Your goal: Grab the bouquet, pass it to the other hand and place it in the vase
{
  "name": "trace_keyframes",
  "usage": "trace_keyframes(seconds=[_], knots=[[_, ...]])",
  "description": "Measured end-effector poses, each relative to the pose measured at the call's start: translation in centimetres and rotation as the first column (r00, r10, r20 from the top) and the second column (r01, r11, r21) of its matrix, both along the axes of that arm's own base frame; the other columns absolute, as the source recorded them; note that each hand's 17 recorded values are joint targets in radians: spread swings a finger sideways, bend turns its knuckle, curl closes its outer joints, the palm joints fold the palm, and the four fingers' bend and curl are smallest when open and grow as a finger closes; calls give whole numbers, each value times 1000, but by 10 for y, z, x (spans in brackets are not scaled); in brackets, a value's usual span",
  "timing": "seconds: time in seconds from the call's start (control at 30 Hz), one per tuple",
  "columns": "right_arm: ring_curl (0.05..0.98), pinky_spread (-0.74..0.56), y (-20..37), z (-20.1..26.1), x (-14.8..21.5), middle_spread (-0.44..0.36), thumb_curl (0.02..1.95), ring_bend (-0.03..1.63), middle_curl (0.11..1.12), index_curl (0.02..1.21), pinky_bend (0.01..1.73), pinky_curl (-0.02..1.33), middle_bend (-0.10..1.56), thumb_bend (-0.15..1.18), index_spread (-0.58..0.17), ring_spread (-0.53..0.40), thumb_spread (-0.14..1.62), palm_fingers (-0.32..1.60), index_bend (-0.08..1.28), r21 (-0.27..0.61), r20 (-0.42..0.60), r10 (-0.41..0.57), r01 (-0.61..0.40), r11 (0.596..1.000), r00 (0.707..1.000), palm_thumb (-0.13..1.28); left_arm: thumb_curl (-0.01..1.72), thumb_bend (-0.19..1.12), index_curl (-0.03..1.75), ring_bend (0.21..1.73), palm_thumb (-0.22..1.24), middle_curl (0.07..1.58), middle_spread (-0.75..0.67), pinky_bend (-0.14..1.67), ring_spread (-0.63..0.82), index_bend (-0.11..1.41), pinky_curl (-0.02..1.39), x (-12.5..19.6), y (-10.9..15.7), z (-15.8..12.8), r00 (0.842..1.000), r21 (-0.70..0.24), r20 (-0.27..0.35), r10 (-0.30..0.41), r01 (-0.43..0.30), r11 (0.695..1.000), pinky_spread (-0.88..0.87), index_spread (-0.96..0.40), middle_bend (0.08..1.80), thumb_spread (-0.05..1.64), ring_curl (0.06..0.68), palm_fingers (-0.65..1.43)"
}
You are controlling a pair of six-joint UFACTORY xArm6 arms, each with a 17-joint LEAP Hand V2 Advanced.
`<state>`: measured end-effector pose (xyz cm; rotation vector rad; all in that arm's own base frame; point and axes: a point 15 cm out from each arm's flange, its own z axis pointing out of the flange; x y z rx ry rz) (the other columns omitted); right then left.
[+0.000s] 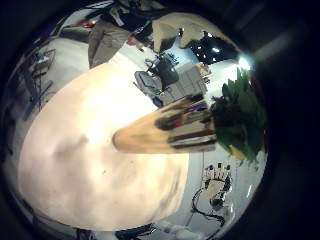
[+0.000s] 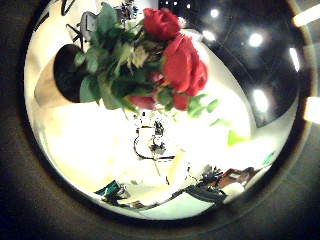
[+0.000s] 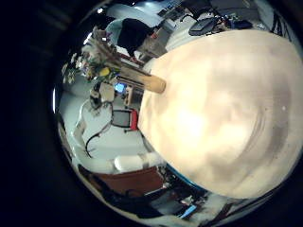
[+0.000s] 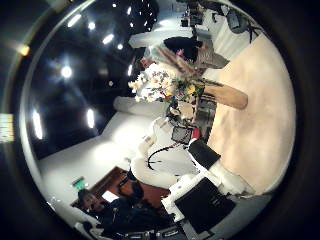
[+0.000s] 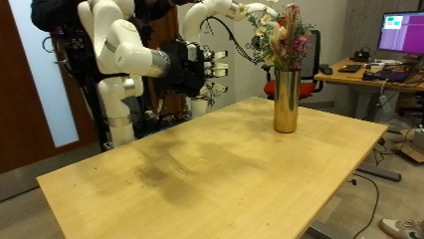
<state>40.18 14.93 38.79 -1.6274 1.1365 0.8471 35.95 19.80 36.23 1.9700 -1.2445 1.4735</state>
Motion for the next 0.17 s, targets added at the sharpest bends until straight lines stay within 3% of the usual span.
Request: trace_keyframes(seconds=[0.17], knots=[[267, 332, 2, -1, -4, 88, 444, 299, 245, 322, 345, 324, 168, -27, -315, 173, 955, 39, 184, -8, 0, 18, -18, 1000, 1000, 754, 345, -41, 193, 461, 198, 201, 622, 306, 690, 111, 283, -23, -2, 0, 1000, -12, -2, 10, -10, 1000, 697, 173, 151, 725, 180, -175]])
